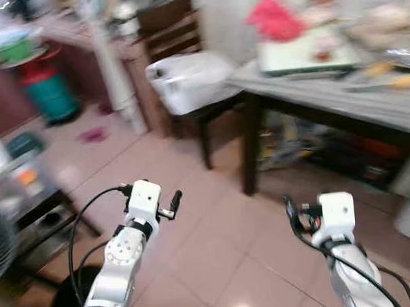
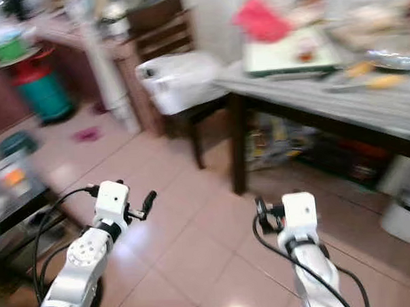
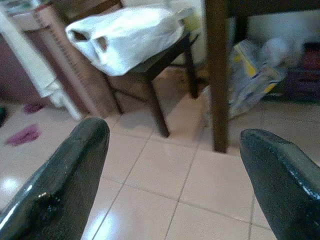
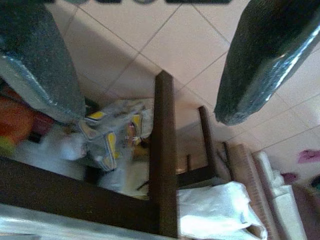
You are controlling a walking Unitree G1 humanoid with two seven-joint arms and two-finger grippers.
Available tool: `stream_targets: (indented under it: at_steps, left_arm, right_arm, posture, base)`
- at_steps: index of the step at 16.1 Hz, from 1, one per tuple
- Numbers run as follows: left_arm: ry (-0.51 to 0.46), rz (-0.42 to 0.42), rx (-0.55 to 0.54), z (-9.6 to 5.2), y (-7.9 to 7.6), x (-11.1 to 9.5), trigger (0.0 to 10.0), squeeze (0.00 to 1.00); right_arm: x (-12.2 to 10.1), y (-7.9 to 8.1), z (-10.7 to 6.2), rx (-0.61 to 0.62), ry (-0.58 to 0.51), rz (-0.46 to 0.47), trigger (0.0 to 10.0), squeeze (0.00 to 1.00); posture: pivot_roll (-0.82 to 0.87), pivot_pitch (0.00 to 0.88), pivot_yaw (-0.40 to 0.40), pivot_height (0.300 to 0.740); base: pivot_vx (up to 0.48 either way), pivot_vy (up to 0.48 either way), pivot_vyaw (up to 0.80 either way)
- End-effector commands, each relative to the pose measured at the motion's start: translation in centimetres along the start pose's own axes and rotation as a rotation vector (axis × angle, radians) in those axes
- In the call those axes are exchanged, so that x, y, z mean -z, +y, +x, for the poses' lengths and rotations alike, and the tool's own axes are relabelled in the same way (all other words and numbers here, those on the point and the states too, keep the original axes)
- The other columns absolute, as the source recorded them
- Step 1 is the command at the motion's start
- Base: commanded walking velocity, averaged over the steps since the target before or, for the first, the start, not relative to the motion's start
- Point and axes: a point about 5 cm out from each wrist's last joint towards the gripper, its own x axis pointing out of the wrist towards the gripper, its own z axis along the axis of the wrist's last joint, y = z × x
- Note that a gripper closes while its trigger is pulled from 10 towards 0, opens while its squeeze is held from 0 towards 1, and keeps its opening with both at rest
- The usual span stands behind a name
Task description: Setting the table
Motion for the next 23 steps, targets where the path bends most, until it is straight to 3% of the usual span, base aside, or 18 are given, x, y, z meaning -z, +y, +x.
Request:
stream_targets:
  at_steps: [1,4,8,13,16,19,23]
  left_arm:
    - [0.022,0.007,-0.037,-0.2,1.1,0.5,10.0,0.00]
    - [0.015,0.001,-0.053,0.3,1.0,0.3,10.0,0.00]
    - [-0.004,-0.005,-0.049,0.7,0.5,0.2,10.0,0.00]
    - [-0.026,-0.054,-0.074,1.2,-0.2,0.2,10.0,0.00]
    - [-0.043,-0.053,-0.086,1.5,-0.2,0.1,10.0,0.00]
    - [-0.056,-0.035,-0.057,1.8,-0.5,-0.2,10.0,0.00]
    - [-0.088,-0.009,-0.005,3.0,-1.5,-1.2,10.0,0.00]
  right_arm:
    - [0.2,0.8,-0.1,-0.021,0.012,0.012,10.0,0.00]
    - [0.1,0.5,-0.2,-0.019,0.008,0.009,10.0,0.00]
    - [-0.4,0.4,-0.1,-0.043,-0.003,-0.008,10.0,0.00]
    - [-2.0,-0.8,1.5,-0.124,-0.013,-0.088,10.0,0.00]
    - [-2.4,-0.2,2.1,-0.145,-0.017,-0.086,10.0,0.00]
    - [-2.5,0.9,1.6,-0.160,-0.026,-0.080,10.0,0.00]
    - [-2.2,0.1,0.6,-0.098,0.003,-0.075,10.0,0.00]
  posture:
    - [-0.20,0.020,0.137,0.740]
    - [-0.21,0.018,0.129,0.740]
    - [-0.22,0.000,0.084,0.740]
    - [-0.21,0.000,-0.005,0.740]
    - [-0.21,0.000,-0.010,0.740]
    - [-0.23,0.000,-0.003,0.740]
    - [-0.24,0.004,-0.012,0.740]
  base:
    - [0.000,0.000,-0.79]
    - [0.000,0.000,-0.75]
    - [0.000,0.000,0.00]
    - [0.000,0.000,0.00]
    - [0.000,0.000,0.00]
    - [0.000,0.000,0.00]
    - [0.000,0.000,-0.38]
